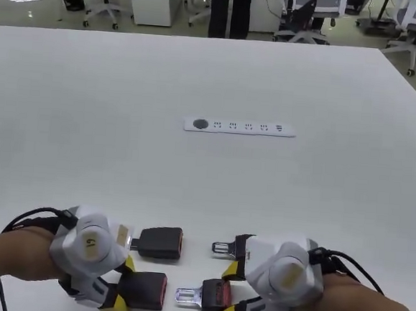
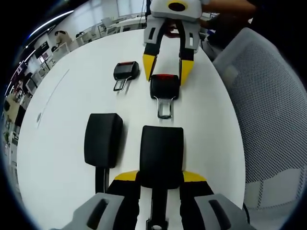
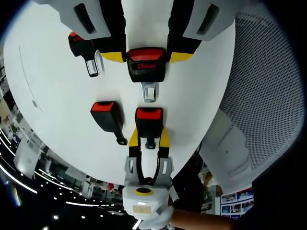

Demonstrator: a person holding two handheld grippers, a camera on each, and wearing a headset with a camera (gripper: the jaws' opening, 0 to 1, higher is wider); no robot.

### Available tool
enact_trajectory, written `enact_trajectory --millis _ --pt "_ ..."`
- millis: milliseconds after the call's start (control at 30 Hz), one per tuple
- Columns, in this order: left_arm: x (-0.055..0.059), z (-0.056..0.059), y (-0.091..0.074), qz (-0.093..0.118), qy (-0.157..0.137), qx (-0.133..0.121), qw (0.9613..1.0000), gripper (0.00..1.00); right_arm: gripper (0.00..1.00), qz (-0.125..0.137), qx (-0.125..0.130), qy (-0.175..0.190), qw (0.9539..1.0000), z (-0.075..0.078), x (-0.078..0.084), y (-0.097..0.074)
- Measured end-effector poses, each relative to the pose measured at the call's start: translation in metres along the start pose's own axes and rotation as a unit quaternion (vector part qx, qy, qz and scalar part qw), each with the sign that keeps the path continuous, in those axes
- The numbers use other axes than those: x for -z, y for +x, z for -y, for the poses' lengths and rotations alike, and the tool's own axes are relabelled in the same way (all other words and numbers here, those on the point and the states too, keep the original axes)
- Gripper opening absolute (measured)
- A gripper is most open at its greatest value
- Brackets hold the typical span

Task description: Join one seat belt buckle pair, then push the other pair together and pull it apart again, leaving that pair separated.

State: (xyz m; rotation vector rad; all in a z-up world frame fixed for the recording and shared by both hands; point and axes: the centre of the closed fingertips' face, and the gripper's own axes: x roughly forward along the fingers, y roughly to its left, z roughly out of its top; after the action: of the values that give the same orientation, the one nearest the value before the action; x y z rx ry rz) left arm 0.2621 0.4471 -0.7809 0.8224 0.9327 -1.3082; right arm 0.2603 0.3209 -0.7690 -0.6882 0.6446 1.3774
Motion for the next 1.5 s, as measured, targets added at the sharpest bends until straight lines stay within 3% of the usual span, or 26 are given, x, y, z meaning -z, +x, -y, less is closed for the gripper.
enact_trajectory --millis 800,1500 --pt "0.001 0.0 0.0 -0.002 -0.006 0.0 1.0 0.33 0.3 -0.012 0.001 -0.015 0.9998 -0.001 -0.012 0.012" --pt "-0.002 0.002 -0.001 -0.001 -0.009 0.0 1.0 0.33 0.3 -0.002 0.004 -0.007 1.0 0.001 -0.02 0.017"
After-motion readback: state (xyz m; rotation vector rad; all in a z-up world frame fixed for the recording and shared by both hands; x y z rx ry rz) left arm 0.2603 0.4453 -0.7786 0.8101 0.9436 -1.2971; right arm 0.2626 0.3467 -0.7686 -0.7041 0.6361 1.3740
